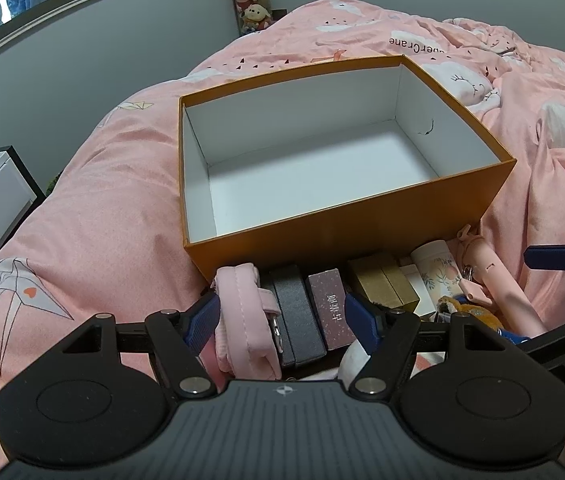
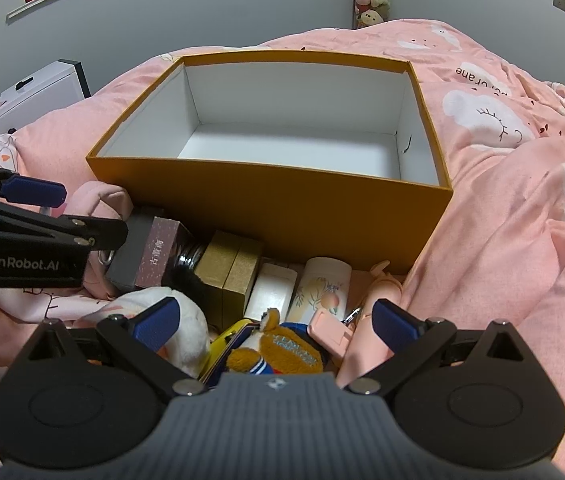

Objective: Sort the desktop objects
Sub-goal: 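Move both tools toward the items in front of the orange box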

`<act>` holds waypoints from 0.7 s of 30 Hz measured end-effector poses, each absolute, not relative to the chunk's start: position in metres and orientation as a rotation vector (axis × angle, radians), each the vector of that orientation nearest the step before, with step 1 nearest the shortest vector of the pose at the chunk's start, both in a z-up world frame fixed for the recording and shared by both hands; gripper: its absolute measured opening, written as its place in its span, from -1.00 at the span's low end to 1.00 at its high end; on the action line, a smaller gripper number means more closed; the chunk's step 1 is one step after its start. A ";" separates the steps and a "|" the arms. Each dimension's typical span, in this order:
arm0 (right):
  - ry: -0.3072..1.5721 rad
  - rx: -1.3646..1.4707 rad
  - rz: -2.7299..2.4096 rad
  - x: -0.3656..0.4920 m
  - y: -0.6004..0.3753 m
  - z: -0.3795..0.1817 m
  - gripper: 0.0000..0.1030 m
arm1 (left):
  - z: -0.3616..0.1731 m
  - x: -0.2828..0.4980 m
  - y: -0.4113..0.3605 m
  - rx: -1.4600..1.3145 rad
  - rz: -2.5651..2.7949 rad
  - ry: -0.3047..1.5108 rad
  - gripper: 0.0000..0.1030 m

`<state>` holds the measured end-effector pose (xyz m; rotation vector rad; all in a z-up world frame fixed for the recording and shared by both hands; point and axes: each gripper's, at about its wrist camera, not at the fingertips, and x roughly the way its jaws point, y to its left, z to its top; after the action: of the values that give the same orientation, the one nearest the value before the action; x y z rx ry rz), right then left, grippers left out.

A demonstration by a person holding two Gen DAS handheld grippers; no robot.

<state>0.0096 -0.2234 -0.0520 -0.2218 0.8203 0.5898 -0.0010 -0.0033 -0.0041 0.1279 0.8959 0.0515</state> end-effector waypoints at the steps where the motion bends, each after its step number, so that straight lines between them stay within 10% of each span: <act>1: 0.821 -0.222 0.590 0.010 -0.224 -0.052 0.98 | -0.004 -0.001 -0.003 0.127 0.051 0.896 0.58; 21: 0.780 -0.212 0.655 0.013 -0.210 -0.039 0.96 | 0.013 0.001 0.010 0.107 0.048 0.874 0.51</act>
<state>0.0126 -0.2100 -0.0390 -0.2117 0.7798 0.6551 0.0007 0.0104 0.0130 0.1075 0.8742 0.0479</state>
